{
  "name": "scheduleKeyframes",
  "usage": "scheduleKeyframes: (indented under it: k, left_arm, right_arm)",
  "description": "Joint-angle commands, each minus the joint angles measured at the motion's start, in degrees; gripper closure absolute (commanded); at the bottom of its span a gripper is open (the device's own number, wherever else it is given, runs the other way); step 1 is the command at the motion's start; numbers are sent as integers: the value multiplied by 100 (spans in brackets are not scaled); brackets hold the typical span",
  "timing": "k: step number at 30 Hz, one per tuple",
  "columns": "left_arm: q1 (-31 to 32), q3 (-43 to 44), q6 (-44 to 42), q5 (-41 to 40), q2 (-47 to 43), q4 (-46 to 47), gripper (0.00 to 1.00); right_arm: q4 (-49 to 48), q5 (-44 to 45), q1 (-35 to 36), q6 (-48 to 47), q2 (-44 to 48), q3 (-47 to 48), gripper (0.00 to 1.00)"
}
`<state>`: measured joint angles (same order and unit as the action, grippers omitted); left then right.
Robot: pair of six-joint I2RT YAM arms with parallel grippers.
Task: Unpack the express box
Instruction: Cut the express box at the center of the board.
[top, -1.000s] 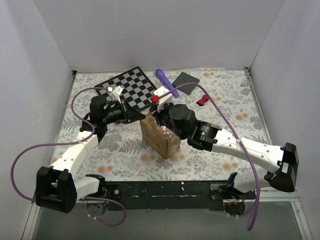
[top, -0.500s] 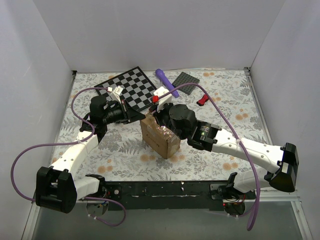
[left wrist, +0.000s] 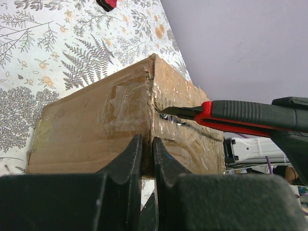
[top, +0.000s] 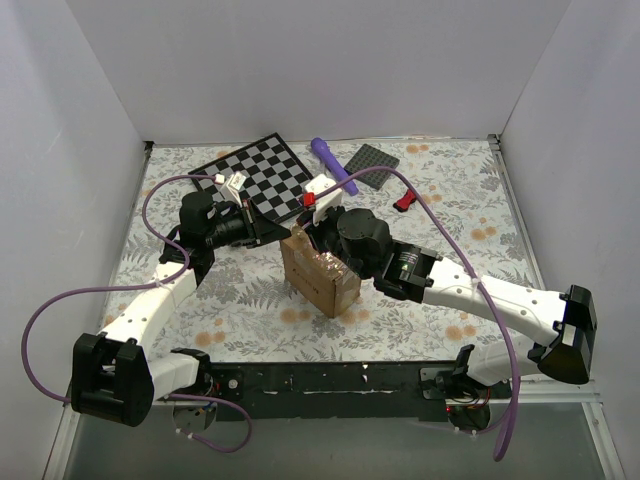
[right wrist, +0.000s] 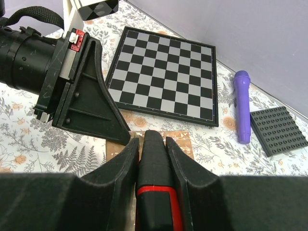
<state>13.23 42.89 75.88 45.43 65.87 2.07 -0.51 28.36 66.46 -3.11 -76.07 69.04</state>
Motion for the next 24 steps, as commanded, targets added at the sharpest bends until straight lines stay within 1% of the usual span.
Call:
scheduleKeyframes:
  k: [1,9,10,12,24]
  left_arm:
    - [48,-115,6,177,-118,-312,100]
    - [48,-132,6,177,-127,-303,100]
    - [48,-132,15,177,-127,-295,100]
    - [48,-132,15,177,-135,-286,100]
    - [48,-150,-3,107,-127,-330,100]
  right_arm:
    - [-142,-102,34,4,-4,66,99]
    - [43,-120,34,22,84,-4,99]
    - [243,-129,25,30,58,31,99]
    - [350,-146,34,48,22,75,99]
    - [648,-234,34,162,172,-22,99]
